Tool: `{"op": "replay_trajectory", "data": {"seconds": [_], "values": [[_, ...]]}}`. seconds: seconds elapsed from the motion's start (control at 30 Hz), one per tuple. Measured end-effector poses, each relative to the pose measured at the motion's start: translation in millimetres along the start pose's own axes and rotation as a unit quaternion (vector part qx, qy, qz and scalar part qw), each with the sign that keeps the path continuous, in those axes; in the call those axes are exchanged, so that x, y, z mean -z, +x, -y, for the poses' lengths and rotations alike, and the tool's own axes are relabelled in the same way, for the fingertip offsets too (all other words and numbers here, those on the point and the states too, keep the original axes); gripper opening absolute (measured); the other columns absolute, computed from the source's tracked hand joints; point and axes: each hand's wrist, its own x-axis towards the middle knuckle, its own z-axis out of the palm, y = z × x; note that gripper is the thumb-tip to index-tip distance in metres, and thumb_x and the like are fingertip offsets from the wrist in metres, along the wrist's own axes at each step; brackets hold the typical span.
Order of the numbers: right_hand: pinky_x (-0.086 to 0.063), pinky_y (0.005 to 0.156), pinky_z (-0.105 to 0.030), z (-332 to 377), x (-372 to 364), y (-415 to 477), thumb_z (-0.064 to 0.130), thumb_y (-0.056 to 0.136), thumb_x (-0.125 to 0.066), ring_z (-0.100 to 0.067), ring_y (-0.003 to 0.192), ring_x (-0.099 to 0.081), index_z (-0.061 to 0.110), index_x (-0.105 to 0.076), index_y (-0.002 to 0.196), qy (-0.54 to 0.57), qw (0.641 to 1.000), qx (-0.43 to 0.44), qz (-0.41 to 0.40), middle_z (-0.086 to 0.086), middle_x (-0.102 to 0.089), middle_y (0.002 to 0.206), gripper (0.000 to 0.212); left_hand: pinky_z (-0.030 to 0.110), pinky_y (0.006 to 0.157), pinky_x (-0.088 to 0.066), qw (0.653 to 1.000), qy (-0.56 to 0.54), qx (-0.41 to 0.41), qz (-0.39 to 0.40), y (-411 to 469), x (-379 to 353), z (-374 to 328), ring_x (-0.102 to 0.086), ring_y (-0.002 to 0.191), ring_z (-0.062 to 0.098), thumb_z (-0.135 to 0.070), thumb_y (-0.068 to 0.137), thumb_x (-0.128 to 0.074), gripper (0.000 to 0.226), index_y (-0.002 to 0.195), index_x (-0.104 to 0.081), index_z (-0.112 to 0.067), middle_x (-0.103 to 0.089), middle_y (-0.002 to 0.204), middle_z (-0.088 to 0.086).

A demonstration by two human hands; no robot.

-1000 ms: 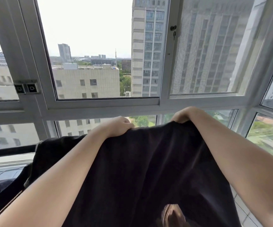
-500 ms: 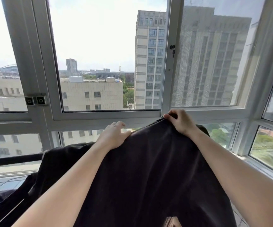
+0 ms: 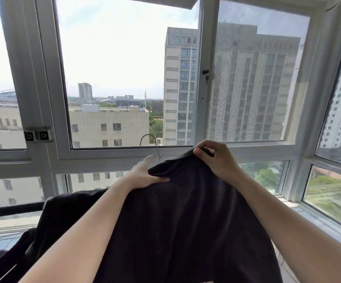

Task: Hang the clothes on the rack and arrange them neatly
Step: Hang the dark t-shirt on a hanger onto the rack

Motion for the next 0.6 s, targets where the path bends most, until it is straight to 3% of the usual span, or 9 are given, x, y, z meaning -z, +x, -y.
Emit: {"op": "replay_trajectory", "data": {"seconds": [0.03, 0.1, 0.2, 0.33, 0.47, 0.53, 0.6], "values": [[-0.038, 0.061, -0.002, 3, 1, -1, 0.017, 0.087, -0.065, 0.011, 0.058, -0.055, 0.014, -0.067, 0.078, 0.003, 1.0, 0.004, -0.001, 0.025, -0.062, 0.058, 0.01, 0.043, 0.107, -0.041, 0.999, -0.025, 0.01, 0.038, 0, 4, -1, -0.048, 0.128, 0.025, -0.063, 0.058, -0.078, 0.101, 0.143, -0.033, -0.03, -0.048, 0.14, 0.0], [-0.038, 0.06, -0.003, 6, 5, -5, 0.017, 0.086, -0.065, 0.01, 0.057, -0.055, 0.015, -0.068, 0.077, 0.0, 1.0, 0.011, 0.002, 0.026, -0.061, 0.057, 0.01, 0.041, 0.096, -0.051, 0.992, -0.049, -0.001, 0.115, -1, 8, 0, -0.064, 0.107, 0.023, -0.06, 0.064, -0.076, 0.069, 0.12, -0.059, -0.025, -0.067, 0.118, 0.003], [-0.039, 0.064, -0.005, 6, 11, -12, 0.018, 0.083, -0.07, 0.008, 0.061, -0.056, 0.02, -0.068, 0.073, -0.014, 0.999, 0.019, 0.027, 0.022, -0.064, 0.06, 0.011, 0.032, 0.088, -0.054, 0.991, -0.062, -0.007, 0.12, -4, 11, 4, -0.07, 0.097, 0.02, -0.05, 0.071, -0.076, 0.038, 0.096, -0.074, -0.023, -0.075, 0.101, 0.002], [-0.043, 0.075, -0.014, -3, 20, -16, 0.03, 0.079, -0.073, -0.002, 0.078, -0.06, 0.023, -0.071, 0.075, -0.06, 0.995, 0.011, 0.073, 0.005, -0.065, 0.082, 0.008, 0.027, 0.087, -0.052, 0.99, -0.115, -0.076, 0.039, -7, 9, -9, -0.069, 0.094, 0.013, -0.026, 0.077, -0.077, 0.029, 0.104, -0.073, -0.017, -0.075, 0.104, 0.001], [-0.042, 0.101, -0.031, -11, 22, -9, 0.041, 0.088, -0.057, -0.009, 0.118, -0.051, 0.021, -0.057, 0.121, -0.12, 0.991, -0.022, 0.05, 0.002, -0.056, 0.128, 0.038, 0.027, 0.083, -0.052, 0.987, -0.099, -0.12, -0.045, -13, 25, -27, -0.069, 0.093, 0.016, -0.024, 0.066, -0.086, 0.039, 0.1, -0.071, -0.014, -0.075, 0.098, 0.002], [-0.039, 0.105, -0.035, -8, 23, -3, 0.039, 0.092, -0.053, -0.014, 0.122, -0.049, 0.018, -0.052, 0.129, -0.16, 0.985, -0.028, 0.059, -0.001, -0.053, 0.131, 0.043, 0.022, 0.07, -0.049, 0.988, -0.068, -0.117, -0.075, -21, 35, -43, -0.065, 0.081, 0.008, -0.028, 0.061, -0.089, 0.039, 0.091, -0.067, -0.018, -0.071, 0.088, -0.005], [-0.046, 0.097, -0.035, 0, 25, 3, 0.031, 0.092, -0.055, -0.016, 0.104, -0.06, 0.018, -0.058, 0.122, -0.152, 0.985, -0.026, 0.076, -0.004, -0.064, 0.113, 0.033, 0.018, 0.06, -0.041, 0.987, -0.032, -0.13, -0.091, -33, 45, -61, -0.059, 0.074, 0.002, -0.029, 0.061, -0.089, 0.034, 0.08, -0.061, -0.024, -0.064, 0.08, -0.011]]}}
